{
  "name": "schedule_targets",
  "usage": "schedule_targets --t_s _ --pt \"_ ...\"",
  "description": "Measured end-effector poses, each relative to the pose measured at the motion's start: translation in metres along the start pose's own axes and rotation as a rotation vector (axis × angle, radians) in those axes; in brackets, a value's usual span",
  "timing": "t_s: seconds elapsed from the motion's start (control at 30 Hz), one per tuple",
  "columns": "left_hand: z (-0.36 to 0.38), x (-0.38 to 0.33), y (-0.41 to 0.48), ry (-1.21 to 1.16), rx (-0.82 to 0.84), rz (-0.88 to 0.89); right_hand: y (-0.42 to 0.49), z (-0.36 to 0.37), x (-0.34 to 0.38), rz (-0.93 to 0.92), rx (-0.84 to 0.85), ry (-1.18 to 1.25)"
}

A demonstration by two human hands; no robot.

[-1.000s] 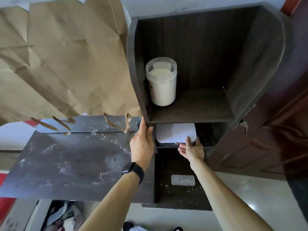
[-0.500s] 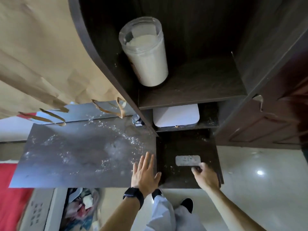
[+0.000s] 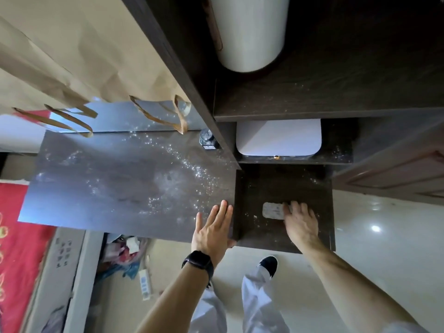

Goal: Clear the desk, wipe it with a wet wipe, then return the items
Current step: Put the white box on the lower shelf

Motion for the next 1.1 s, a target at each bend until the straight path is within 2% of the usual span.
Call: schedule_targets --t_s 0.1,0.2,0.3,0.43,0.5,0.63,0.7,0.77,0.87,0.97,1.1 --pt "0.001 0.001 0.0 -0.016 -0.006 0.002 -0.005 -0.005 0.002 -0.027 -0.024 0.004" --pt "0.001 -0.001 -0.001 -0.05 -0.012 0.0 -0.018 -0.015 -0.006 0.045 0.031 0.061" --pt "-0.001 0.002 -0.003 -0.051 -0.05 0.017 -0.034 -0.051 -0.015 0.099 -0.005 0.147" --pt "-0.011 0.004 -0.005 -0.047 -0.031 0.065 -0.06 -0.12 -0.033 0.11 -0.183 0.226" --pt "-0.026 0.003 -0.006 -0.127 -0.066 0.059 -0.074 -0.158 -0.038 0.113 -0.295 0.292" --pt "-0.082 0.009 -0.013 -0.472 -0.296 -0.04 -0.088 -0.236 -0.04 0.084 -0.579 0.35" --pt "-0.117 0.011 -0.018 -0.671 -0.414 -0.05 -0.078 -0.265 -0.035 0.032 -0.635 0.325" --pt "-0.154 0.013 -0.024 -0.798 -0.549 -0.058 -0.057 -0.281 -0.028 -0.013 -0.592 0.269" --pt "-0.199 0.011 -0.028 -0.844 -0.699 -0.044 -0.02 -0.293 -0.017 -0.053 -0.483 0.207" --pt "-0.225 0.007 -0.025 -0.863 -0.732 -0.009 0.011 -0.295 -0.009 -0.056 -0.364 0.191" --pt "-0.236 0.009 -0.019 -0.867 -0.689 0.001 0.031 -0.294 0.001 -0.078 -0.266 0.174"
Point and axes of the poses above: each hand's wrist, its own y-axis towards the middle knuckle, its own z-axis out of the palm, x = y × z, the point moved 8 cm from there along y, towards the middle knuckle, and after that the axes turned 6 degrees about -x, right-handed, at the moved point
